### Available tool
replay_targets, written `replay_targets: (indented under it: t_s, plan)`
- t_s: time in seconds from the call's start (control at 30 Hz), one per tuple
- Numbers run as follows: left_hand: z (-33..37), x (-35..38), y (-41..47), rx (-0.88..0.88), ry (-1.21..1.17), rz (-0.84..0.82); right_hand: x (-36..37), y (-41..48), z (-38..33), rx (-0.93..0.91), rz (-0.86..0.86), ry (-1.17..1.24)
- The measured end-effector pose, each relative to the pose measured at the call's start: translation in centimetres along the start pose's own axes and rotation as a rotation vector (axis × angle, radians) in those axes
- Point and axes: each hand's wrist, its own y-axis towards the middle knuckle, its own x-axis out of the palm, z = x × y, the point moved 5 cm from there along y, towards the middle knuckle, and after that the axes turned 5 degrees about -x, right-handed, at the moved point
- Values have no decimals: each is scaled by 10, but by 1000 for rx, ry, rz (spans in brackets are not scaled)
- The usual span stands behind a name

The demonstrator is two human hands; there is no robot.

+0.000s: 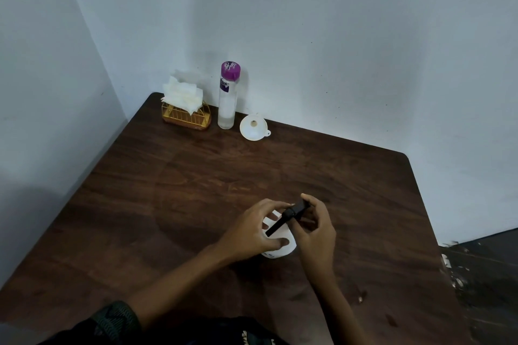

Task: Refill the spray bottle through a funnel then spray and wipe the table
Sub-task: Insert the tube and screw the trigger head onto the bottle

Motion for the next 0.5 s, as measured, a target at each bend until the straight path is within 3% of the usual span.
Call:
replay_targets:
  t_s: [0.27, 0.5]
  plan:
    - [8, 3, 1, 27, 5, 179, 8, -7, 4, -50, 50, -114]
    - [7, -1, 5, 33, 47, 119, -1, -10, 8, 33, -32, 32]
